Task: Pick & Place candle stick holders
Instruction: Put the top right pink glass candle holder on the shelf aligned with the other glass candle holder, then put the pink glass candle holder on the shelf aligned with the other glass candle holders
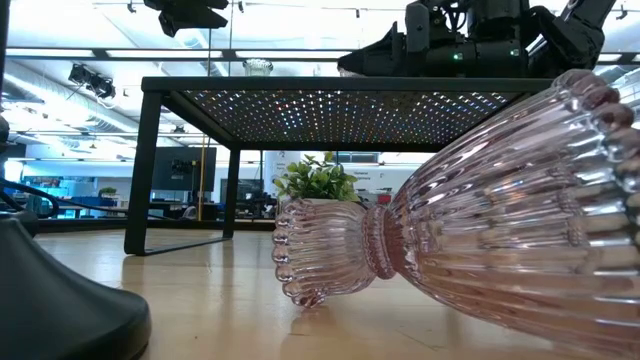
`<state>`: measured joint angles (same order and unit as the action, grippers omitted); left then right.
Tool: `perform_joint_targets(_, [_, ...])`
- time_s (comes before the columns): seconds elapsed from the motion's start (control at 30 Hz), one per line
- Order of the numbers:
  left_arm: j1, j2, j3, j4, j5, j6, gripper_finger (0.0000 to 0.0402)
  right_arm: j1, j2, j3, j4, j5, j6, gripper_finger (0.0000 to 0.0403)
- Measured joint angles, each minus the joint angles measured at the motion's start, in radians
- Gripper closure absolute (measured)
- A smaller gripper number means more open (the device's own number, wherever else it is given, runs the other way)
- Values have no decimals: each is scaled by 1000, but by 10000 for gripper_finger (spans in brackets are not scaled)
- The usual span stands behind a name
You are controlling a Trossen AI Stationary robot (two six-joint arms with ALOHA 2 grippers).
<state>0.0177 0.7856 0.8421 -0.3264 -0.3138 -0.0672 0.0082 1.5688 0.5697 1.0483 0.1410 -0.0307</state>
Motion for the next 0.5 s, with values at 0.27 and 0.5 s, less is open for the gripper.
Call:
perform_joint_targets(0.27, [0, 0, 0, 0, 0, 0, 177, 2, -30, 0, 13, 1, -34, 106])
perform_joint_targets(0.5, [0, 0, 0, 0, 1, -5, 177, 17, -94, 0, 6, 1, -84, 105])
